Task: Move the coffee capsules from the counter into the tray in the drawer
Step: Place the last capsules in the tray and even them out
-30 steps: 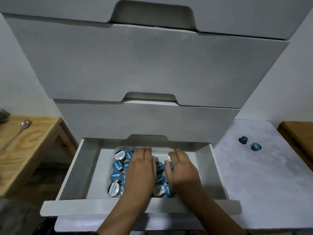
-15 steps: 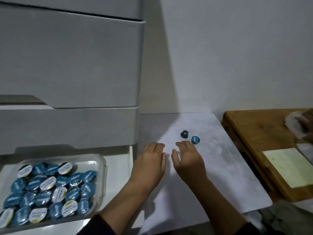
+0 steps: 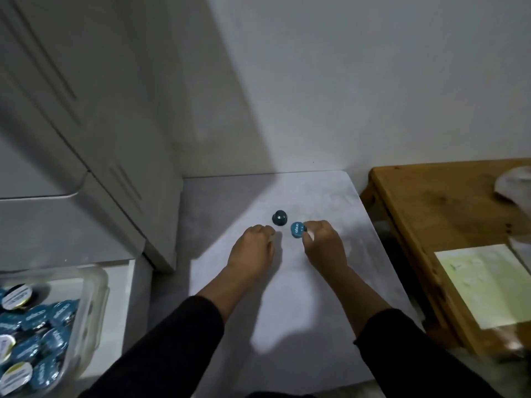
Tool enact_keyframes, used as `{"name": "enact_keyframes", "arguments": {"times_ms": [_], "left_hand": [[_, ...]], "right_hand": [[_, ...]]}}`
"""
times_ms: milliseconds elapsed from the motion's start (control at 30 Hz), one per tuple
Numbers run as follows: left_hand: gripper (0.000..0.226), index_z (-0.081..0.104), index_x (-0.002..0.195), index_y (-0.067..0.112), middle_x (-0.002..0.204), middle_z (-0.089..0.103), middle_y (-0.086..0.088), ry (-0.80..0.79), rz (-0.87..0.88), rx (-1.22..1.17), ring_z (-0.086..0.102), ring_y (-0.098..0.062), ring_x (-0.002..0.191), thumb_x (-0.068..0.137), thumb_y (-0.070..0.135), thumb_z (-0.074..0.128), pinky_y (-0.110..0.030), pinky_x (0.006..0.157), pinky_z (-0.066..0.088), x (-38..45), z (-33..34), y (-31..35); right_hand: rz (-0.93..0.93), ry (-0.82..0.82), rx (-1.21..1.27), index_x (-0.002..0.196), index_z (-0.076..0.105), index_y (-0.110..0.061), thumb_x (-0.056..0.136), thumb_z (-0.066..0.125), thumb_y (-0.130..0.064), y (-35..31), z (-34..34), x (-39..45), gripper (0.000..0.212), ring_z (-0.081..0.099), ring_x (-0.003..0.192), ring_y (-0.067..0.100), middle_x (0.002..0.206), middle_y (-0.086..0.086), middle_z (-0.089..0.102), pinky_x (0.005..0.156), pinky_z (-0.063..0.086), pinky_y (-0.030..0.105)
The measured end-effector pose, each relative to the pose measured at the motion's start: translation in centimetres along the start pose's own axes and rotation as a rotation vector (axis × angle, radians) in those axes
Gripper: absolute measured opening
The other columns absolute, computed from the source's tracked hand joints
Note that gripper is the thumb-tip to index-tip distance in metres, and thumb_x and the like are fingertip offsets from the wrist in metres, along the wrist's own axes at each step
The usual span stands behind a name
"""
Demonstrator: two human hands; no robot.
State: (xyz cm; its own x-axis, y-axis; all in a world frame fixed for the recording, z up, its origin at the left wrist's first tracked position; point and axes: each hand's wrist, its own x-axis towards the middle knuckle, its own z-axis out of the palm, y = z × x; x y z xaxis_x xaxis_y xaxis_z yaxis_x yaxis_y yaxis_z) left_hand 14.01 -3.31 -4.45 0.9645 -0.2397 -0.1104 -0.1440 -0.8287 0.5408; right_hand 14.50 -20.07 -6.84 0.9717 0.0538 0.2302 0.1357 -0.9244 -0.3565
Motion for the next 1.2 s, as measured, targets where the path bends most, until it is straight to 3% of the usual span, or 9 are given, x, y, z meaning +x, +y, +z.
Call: {"name": "enact_keyframes", "arguments": {"times_ms": [67, 167, 300, 400, 533, 633, 867, 1000, 1200], "left_hand": [[0.030, 0.058, 0.114, 0.007, 0.112, 0.061, -0.011, 0.000, -0.004, 0.010, 0.056, -0.028, 0.099, 0.089, 0.008, 0.042, -0.032, 0.076, 0.045, 1.7, 0.5, 0.3], [0.021, 0.060, 0.098, 0.010, 0.095, 0.059, -0.006, 0.032, -0.031, -0.013, 0.054, -0.024, 0.084, 0.087, 0.007, 0.042, -0.026, 0.064, 0.036, 4.1, 1.4, 0.8], [0.016, 0.051, 0.072, 0.018, 0.077, 0.055, 0.004, 0.097, -0.051, -0.095, 0.047, -0.014, 0.075, 0.086, 0.013, 0.046, -0.016, 0.060, 0.030, 6.6, 3.0, 1.0], [0.022, 0.041, 0.064, 0.020, 0.068, 0.047, 0.008, 0.109, -0.074, -0.119, 0.043, -0.014, 0.070, 0.083, 0.014, 0.048, -0.012, 0.053, 0.022, 7.8, 3.9, 0.8], [0.008, 0.060, 0.086, 0.018, 0.090, 0.062, 0.002, 0.070, -0.080, -0.144, 0.058, -0.018, 0.092, 0.085, 0.015, 0.052, -0.014, 0.074, 0.036, 8.9, 4.8, 0.3], [0.030, 0.063, 0.113, 0.017, 0.114, 0.064, 0.002, 0.088, -0.075, -0.206, 0.057, -0.014, 0.106, 0.084, 0.009, 0.057, -0.011, 0.087, 0.033, 9.0, 4.6, -0.1], [0.023, 0.066, 0.106, 0.019, 0.105, 0.069, 0.003, 0.177, -0.150, -0.356, 0.056, -0.004, 0.089, 0.087, 0.012, 0.056, 0.003, 0.078, 0.031, 8.9, 4.2, -0.7], [0.021, 0.064, 0.108, 0.020, 0.105, 0.070, 0.004, 0.203, -0.220, -0.423, 0.061, -0.006, 0.092, 0.092, 0.017, 0.052, -0.013, 0.085, 0.040, 8.5, 3.9, -1.5], [0.017, 0.070, 0.099, 0.018, 0.099, 0.070, 0.001, 0.310, -0.209, -0.402, 0.064, -0.015, 0.091, 0.090, 0.018, 0.055, -0.022, 0.085, 0.046, 8.0, 3.6, -2.2]], "right_hand": [[0.143, -0.032, 0.139, 0.097, 0.066, 0.002, 0.079, 0.059, 0.002, 0.3, 0.8, 0.8, 0.019, 0.062, 0.084, 0.035, 0.093, 0.022, 0.066, 0.074, 0.052, 0.038], [0.177, -0.105, 0.135, 0.093, 0.064, -0.013, 0.086, 0.051, -0.008, 1.2, 1.7, 1.9, 0.016, 0.057, 0.088, 0.024, 0.101, 0.017, 0.065, 0.071, 0.042, 0.027], [0.205, -0.181, 0.123, 0.116, 0.061, -0.010, 0.089, 0.055, -0.011, 2.2, 2.4, 2.6, 0.028, 0.059, 0.102, 0.023, 0.117, 0.012, 0.061, 0.088, 0.044, 0.025], [0.230, -0.186, 0.185, 0.114, 0.061, -0.011, 0.092, 0.052, -0.015, 2.7, 2.4, 2.5, 0.025, 0.058, 0.100, 0.020, 0.115, 0.010, 0.061, 0.084, 0.039, 0.017], [0.239, -0.167, 0.292, 0.109, 0.064, -0.009, 0.089, 0.056, -0.011, 2.8, 2.5, 2.6, 0.022, 0.060, 0.097, 0.021, 0.110, 0.011, 0.063, 0.089, 0.045, 0.023], [0.254, -0.147, 0.357, 0.106, 0.067, -0.009, 0.087, 0.058, -0.007, 2.8, 2.6, 2.6, 0.020, 0.061, 0.096, 0.023, 0.107, 0.013, 0.064, 0.090, 0.048, 0.027], [0.307, -0.133, 0.417, 0.103, 0.068, -0.008, 0.086, 0.059, -0.004, 2.7, 2.8, 2.4, 0.020, 0.061, 0.094, 0.023, 0.105, 0.013, 0.064, 0.087, 0.048, 0.025], [0.319, -0.138, 0.422, 0.104, 0.067, -0.007, 0.086, 0.059, -0.005, 2.5, 2.8, 2.5, 0.020, 0.062, 0.095, 0.023, 0.107, 0.013, 0.064, 0.090, 0.051, 0.029], [0.313, -0.139, 0.419, 0.103, 0.068, -0.007, 0.085, 0.060, -0.004, 2.3, 2.6, 2.7, 0.019, 0.062, 0.094, 0.023, 0.105, 0.013, 0.065, 0.086, 0.049, 0.025]]}}
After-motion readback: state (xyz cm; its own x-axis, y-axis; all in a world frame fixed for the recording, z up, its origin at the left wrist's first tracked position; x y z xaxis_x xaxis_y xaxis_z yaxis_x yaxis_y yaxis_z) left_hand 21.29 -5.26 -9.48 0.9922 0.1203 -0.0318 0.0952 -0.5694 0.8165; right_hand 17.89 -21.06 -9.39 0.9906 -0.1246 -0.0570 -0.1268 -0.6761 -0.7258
